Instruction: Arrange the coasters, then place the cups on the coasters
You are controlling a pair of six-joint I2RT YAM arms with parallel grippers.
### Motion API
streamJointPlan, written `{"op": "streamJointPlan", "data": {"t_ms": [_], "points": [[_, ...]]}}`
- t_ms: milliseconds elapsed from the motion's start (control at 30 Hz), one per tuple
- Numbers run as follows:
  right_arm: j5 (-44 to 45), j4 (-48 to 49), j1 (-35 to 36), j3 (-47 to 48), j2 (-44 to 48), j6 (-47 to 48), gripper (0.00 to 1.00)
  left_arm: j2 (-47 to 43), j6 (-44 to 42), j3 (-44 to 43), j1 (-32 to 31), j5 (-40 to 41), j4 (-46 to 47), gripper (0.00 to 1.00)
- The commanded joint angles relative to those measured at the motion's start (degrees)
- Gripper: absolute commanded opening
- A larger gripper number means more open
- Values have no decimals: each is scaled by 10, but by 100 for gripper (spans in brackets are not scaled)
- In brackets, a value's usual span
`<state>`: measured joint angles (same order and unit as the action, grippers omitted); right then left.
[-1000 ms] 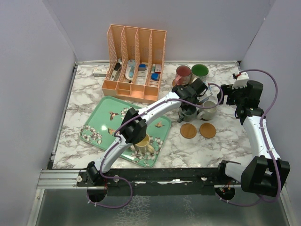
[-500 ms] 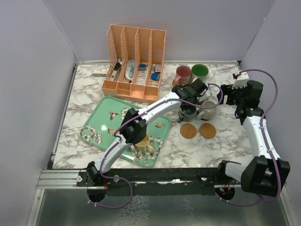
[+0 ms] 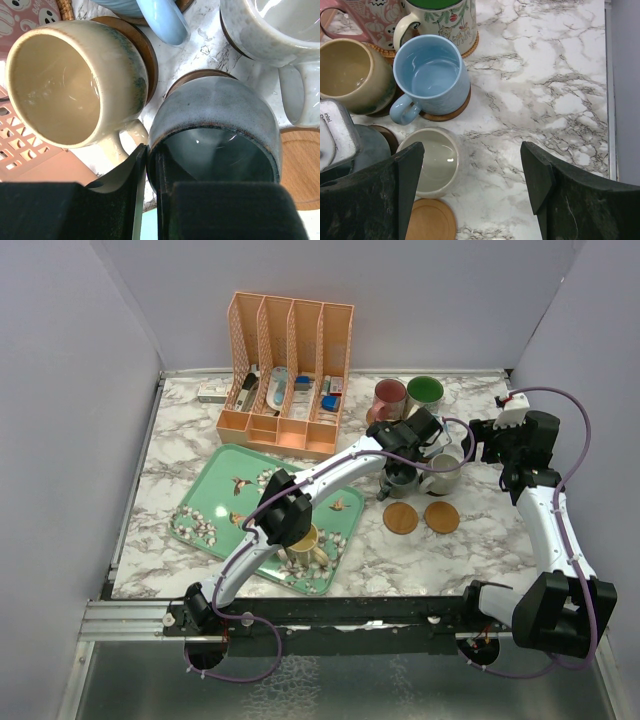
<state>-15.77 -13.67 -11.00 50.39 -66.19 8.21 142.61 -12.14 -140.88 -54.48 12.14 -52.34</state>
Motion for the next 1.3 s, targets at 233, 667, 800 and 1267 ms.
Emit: {"op": "streamJointPlan", "data": {"t_ms": [233,667,800,1267], "points": [[-7,11,-3,5,7,1,80,-23,-4,-31,-10,17,-10,23],[-3,11,-3,6,6,1,80,-39,-2,-36,-11,10,-8,30],[-3,11,-3,7,8,0,80,-58,1,-32,-12,-2,-8,35],[-44,-64,-3,107,15,10,80,-189,-35,93,-10,-27,31,57]]}}
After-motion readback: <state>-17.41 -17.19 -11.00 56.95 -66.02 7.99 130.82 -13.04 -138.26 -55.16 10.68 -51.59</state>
